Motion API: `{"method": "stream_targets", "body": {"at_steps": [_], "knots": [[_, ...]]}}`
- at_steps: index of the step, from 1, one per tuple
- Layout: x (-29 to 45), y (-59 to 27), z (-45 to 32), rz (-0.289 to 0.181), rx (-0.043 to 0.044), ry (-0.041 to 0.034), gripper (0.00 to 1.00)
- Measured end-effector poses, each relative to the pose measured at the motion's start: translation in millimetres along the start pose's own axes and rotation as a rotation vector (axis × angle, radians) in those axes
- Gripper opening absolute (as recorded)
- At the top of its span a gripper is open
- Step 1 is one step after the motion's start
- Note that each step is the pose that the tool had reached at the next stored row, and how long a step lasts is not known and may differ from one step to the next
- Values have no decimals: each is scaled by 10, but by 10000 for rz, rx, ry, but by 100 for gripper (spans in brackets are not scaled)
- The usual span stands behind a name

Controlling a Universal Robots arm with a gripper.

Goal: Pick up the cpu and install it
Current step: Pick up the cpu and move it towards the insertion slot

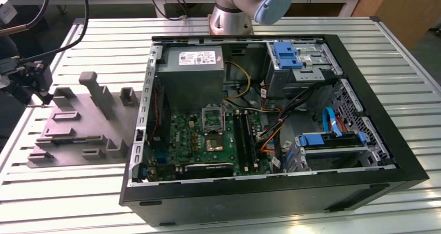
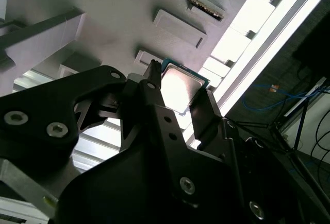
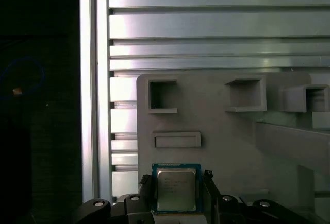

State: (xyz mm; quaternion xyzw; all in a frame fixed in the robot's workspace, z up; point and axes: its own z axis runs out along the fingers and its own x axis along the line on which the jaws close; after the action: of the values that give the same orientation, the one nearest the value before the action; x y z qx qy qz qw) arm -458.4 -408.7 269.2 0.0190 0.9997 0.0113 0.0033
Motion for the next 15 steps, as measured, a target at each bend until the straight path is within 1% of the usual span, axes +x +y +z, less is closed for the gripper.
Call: {"method": "stream_targets", "body": {"at_steps": [15], "knots": [[0,1,-45,1,-11,2,47]]}}
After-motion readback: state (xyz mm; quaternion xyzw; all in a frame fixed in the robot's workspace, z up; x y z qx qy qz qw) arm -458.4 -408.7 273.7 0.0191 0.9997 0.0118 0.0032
